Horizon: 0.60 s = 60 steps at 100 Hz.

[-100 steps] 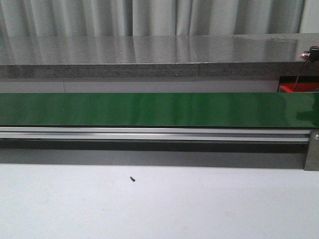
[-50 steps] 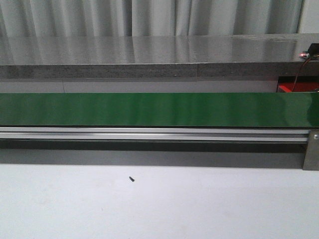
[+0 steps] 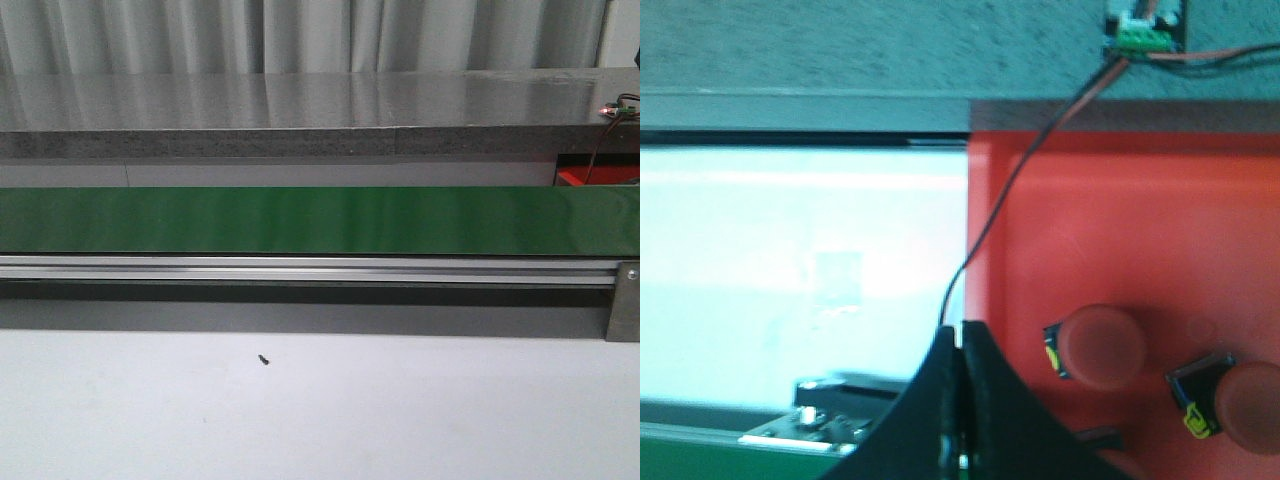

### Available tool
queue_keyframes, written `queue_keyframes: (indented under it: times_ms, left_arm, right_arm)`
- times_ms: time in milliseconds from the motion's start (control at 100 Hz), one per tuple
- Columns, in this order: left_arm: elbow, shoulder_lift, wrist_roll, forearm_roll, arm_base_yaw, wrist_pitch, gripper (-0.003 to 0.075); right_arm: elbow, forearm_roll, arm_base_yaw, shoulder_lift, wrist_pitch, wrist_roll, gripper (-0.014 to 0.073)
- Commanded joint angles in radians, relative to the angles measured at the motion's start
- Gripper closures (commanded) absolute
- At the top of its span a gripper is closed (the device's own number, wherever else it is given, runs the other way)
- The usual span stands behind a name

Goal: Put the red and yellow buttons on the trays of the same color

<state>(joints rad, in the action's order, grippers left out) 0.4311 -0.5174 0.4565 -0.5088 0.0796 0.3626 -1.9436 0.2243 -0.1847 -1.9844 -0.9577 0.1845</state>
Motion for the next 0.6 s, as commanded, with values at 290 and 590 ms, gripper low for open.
queue_keyframes:
  times_ms: [290,590]
  left_arm:
    - [0.028,-0.003,0.000,-0.021,-0.008,-0.066,0.0740]
    - [0.028,-0.003,0.000,-0.021,-0.008,-0.066,0.0740]
  right_arm:
    - [0.132,0.014,0.002,0.270,0.038,0.008,0.0717]
    - [0.517,0.014,0.002,0.546,0.258,0.008,0.0717]
